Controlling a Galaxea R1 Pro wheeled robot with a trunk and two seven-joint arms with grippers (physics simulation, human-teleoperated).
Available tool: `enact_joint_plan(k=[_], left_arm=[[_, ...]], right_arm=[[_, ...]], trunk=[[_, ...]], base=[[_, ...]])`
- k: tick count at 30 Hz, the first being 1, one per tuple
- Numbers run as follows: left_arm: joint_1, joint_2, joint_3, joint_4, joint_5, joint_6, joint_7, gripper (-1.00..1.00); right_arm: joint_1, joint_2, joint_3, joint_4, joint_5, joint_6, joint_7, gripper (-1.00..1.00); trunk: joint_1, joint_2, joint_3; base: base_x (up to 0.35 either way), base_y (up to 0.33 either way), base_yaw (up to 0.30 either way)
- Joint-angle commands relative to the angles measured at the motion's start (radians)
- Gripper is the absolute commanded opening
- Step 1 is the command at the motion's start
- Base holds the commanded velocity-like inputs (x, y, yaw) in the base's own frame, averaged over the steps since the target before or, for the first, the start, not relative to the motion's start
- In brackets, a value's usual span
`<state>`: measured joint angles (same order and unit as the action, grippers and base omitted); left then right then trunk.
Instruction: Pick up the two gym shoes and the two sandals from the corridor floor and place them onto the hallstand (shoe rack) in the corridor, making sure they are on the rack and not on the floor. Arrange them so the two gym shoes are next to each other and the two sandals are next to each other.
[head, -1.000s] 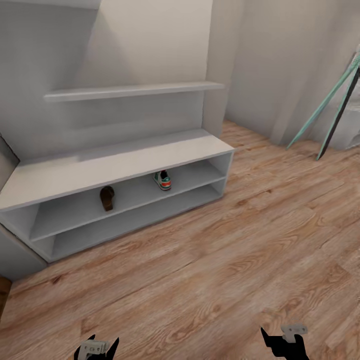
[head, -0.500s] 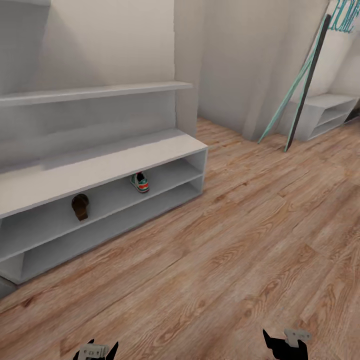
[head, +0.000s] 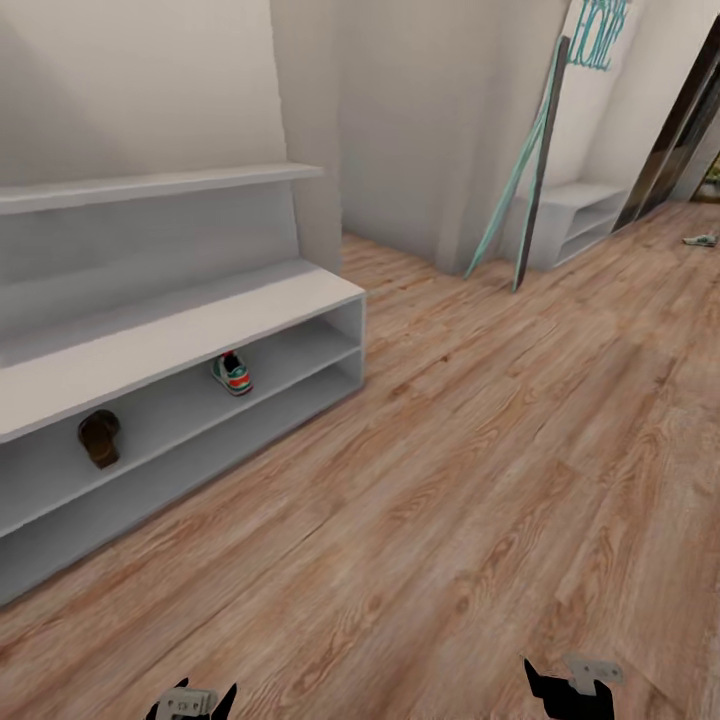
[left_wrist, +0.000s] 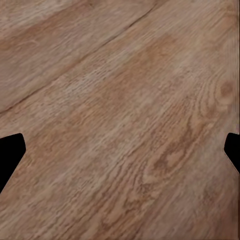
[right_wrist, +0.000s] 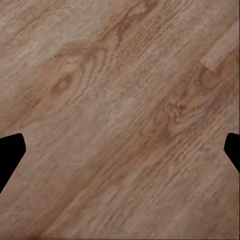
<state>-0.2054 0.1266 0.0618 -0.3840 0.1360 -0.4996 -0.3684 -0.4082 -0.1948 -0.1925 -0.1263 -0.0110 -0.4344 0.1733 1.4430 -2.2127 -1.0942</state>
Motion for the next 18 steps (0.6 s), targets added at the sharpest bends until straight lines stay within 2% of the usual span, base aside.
enact_joint_plan(k=[1,14,18], left_arm=[[0.0,0.0,0.003,0.001,0.01,0.001,-0.01,1.0],[0.0,0.001,0.004,0.001,0.01,0.001,-0.01,1.0],[0.0,0.0,0.004,0.0,0.01,0.001,-0.01,1.0]], right_arm=[[-0.001,0.0,-0.008,0.001,-0.001,-0.003,0.009,1.0],[0.0,0.0,-0.008,0.002,-0.001,-0.003,0.009,1.0],[0.0,0.001,-0.008,0.002,-0.001,-0.003,0.009,1.0]], trunk=[[0.0,0.0,-0.001],[0.0,0.0,-0.001],[0.0,0.0,-0.001]], base=[[0.0,0.0,-0.3],[0.002,0.0,-0.3],[0.136,0.0,-0.3]])
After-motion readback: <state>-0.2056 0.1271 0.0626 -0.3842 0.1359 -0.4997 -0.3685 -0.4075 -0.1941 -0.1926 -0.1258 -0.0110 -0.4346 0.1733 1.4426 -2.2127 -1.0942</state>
